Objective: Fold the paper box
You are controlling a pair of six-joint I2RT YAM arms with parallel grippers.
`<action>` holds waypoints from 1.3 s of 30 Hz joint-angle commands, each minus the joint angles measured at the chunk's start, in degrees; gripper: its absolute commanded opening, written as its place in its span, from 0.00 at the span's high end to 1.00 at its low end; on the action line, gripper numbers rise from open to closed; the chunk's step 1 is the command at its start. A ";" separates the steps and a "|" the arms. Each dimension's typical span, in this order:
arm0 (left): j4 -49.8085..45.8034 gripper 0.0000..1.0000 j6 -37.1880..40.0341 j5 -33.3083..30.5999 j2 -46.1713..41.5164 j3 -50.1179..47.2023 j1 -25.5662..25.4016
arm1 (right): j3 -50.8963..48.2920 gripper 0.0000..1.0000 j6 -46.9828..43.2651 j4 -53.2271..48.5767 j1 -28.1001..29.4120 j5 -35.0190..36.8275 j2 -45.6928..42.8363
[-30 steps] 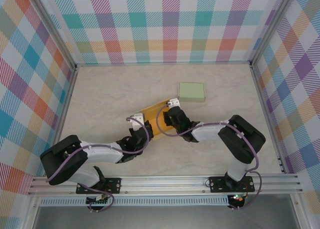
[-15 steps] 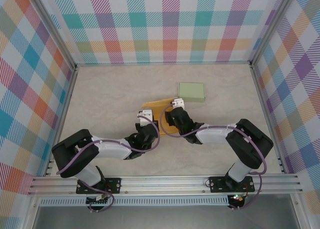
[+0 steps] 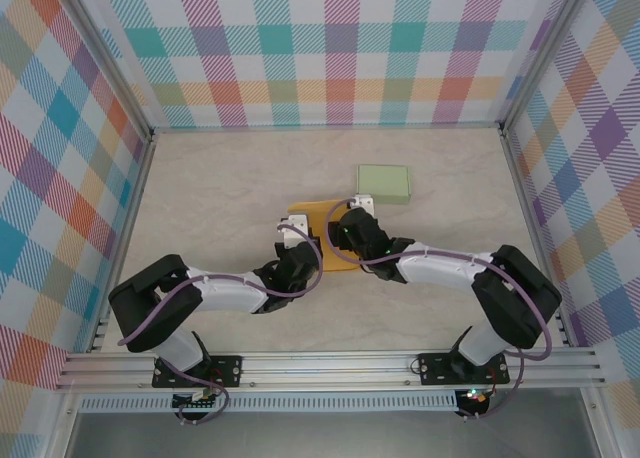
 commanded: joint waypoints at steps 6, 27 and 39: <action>-1.18 1.00 -0.47 1.18 -0.44 0.29 0.30 | 7.45 0.07 0.37 -16.12 -0.37 -2.52 -4.89; -11.88 0.47 3.37 9.69 -10.95 1.33 1.53 | 8.61 0.26 -18.93 -27.17 -17.10 -33.98 -16.93; -29.24 0.59 4.13 26.31 -18.85 6.25 5.47 | 11.86 0.28 -32.93 -25.22 -24.21 -43.00 -9.23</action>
